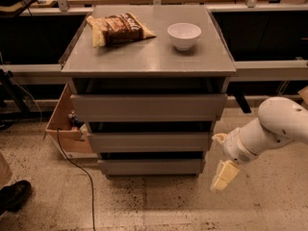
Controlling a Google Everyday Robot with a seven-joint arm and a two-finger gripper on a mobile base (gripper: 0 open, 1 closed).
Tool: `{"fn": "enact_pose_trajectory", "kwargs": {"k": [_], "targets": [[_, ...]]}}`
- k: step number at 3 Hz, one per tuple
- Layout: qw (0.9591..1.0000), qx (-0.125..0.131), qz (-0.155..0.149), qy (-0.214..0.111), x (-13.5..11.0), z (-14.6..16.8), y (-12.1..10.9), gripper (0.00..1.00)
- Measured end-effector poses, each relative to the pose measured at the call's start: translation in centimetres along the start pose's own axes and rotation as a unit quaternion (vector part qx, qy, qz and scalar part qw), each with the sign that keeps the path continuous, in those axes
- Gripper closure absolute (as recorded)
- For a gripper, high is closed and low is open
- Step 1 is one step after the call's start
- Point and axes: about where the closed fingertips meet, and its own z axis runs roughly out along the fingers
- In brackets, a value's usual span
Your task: Open bottom drawer
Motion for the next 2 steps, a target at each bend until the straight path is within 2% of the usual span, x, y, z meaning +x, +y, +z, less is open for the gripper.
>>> {"fn": "enact_pose_trajectory", "kwargs": {"k": [1, 2], "targets": [[1.0, 0.0, 0.0, 0.0, 0.0, 0.0, 0.0, 0.0], [0.9997, 0.004, 0.009, -0.021, 0.6, 1.2, 0.6, 0.0]]}}
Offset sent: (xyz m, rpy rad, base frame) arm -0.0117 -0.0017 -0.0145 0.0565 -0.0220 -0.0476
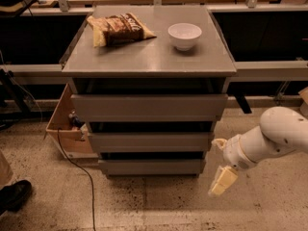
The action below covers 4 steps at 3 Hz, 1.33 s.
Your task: Open bottom drawer
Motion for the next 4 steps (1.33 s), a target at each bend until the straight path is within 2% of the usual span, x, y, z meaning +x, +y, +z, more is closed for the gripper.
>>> {"fn": "enact_pose_trajectory", "kwargs": {"k": [1, 2, 3, 4], "targets": [[0.9995, -0.007, 0.013, -0.029, 1.3, 3.3, 0.1, 0.0], [0.9968, -0.017, 0.011, -0.078, 1.8, 9.9, -0.8, 0.0], [0.9925, -0.026, 0.011, -0.119, 3.0, 15.7, -1.9, 0.0], [0.9861, -0.032, 0.007, -0.163, 4.1, 21.8, -2.9, 0.0]]}}
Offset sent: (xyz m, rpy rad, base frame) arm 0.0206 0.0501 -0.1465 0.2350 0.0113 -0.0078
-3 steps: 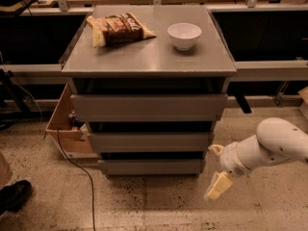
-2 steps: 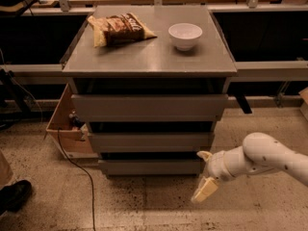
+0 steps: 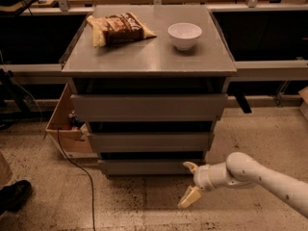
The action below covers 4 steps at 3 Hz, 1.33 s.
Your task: Open bottom drawer
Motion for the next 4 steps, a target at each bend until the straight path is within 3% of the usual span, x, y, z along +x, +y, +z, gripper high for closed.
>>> {"fn": "enact_pose_trajectory", "kwargs": {"k": [1, 2, 3, 4], "targets": [[0.9993, -0.014, 0.016, -0.032, 3.4, 5.9, -0.9, 0.0], [0.9965, -0.033, 0.05, -0.057, 6.5, 12.3, -1.9, 0.0], [0.9965, -0.033, 0.051, -0.057, 6.5, 12.3, -1.8, 0.0], [0.9969, -0.003, 0.039, -0.068, 6.4, 12.9, -3.8, 0.0]]}}
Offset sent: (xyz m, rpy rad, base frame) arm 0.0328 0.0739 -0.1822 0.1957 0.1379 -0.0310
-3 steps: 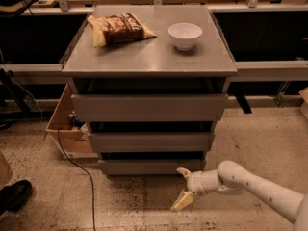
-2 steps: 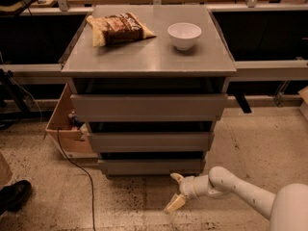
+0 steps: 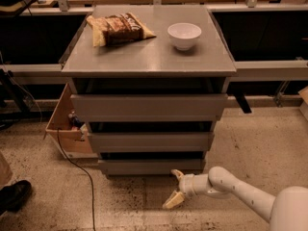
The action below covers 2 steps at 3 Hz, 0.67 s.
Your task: Open bottom drawer
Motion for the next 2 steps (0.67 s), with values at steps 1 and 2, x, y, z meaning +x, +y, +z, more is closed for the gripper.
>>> {"fn": "enact_pose_trajectory", "kwargs": {"k": [1, 2], "targets": [[0.9984, 0.054, -0.017, -0.004, -0.4, 0.1, -3.3, 0.0], [0.9931, 0.112, -0.03, 0.017, -0.3, 0.4, -6.7, 0.0]]}}
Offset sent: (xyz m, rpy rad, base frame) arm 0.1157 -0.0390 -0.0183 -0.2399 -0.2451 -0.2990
